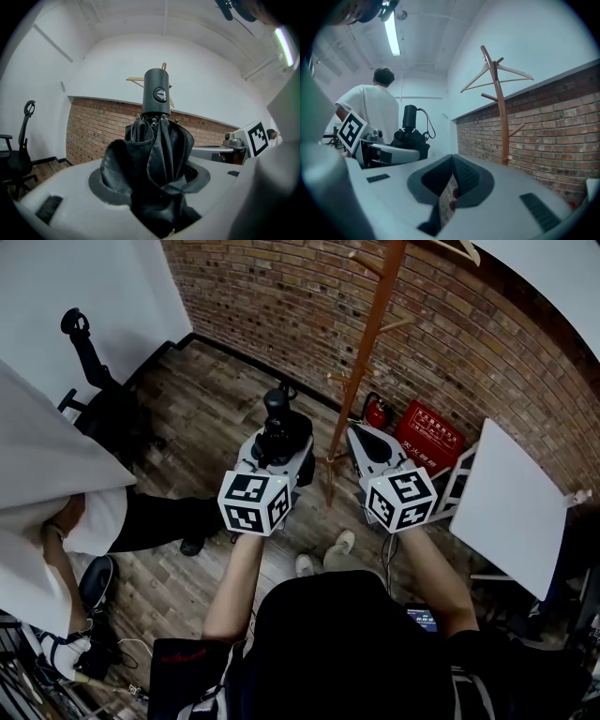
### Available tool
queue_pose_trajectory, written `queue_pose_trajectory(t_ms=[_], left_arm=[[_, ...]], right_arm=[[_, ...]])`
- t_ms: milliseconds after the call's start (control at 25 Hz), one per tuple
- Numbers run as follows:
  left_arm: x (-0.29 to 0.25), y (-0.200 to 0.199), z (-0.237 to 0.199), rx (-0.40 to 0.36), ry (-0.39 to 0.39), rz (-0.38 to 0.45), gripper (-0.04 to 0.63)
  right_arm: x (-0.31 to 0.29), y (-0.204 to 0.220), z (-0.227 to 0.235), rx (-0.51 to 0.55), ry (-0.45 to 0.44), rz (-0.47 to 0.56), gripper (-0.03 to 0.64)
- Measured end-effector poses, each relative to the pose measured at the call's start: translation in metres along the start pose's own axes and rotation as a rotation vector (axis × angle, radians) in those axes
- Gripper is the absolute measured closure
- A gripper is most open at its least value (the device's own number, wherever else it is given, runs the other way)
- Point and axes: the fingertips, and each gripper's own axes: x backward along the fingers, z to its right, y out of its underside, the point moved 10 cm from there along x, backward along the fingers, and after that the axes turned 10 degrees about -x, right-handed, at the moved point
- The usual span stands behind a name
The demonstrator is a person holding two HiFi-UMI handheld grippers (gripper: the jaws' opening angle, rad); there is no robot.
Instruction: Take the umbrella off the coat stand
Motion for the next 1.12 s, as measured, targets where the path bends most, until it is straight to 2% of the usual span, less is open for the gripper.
queue_pose_trajectory(t_ms=[360,1120], left_arm=[[-0.002,-0.003,0.012,-0.009,0.010,0.004,0.318],[-0.030,-0.022,0.054,-0.047,0.004,0.016,0.318]], right_arm=[[0.009,-0.005,-0.002,0.025,-0.013,0.031,0.589],[0.028,-0.028,0.038,0.049,-0.041,0.051,0.589]])
